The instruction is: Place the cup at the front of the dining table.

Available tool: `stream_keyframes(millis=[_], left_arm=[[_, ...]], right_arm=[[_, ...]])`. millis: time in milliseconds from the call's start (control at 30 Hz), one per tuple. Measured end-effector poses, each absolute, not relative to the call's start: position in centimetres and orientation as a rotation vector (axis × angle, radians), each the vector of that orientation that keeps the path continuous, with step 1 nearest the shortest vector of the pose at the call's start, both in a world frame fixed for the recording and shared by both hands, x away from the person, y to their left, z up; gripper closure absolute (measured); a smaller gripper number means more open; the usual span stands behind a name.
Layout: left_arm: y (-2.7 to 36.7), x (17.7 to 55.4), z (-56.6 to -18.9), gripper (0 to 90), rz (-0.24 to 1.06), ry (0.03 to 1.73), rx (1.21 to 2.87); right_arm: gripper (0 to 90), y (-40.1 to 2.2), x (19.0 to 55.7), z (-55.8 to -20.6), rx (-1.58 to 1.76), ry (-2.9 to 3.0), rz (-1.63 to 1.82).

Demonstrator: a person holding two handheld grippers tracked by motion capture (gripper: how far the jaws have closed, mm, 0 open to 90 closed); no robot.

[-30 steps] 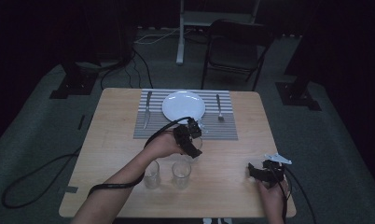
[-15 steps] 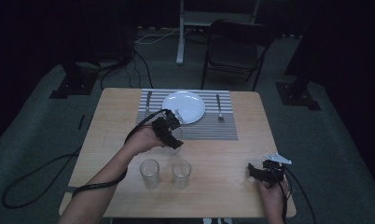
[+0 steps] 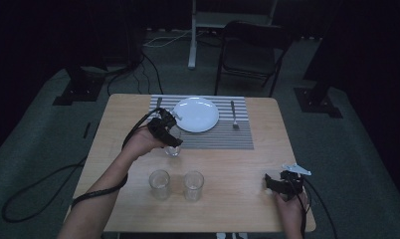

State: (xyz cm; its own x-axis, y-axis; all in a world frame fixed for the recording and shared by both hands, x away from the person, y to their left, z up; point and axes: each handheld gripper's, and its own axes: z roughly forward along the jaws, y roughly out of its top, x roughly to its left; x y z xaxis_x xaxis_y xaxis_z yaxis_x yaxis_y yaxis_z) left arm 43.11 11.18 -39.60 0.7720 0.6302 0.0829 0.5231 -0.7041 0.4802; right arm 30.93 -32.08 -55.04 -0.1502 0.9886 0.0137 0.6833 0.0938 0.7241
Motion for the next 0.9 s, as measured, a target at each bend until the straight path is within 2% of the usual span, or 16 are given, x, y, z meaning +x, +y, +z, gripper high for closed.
stream_keyframes(millis=[433, 900], left_arm=[[12.2, 47.4, -40.7, 28.8, 0.378, 1.070, 2.431], [13.4, 51.0, -42.3, 28.8, 0.375, 1.170, 2.410]], right_arm=[[13.6, -32.1, 30.9, -55.0, 1.636, 1.891, 0.824], [13.7, -32.1, 30.9, -55.0, 1.635, 1.891, 0.823]])
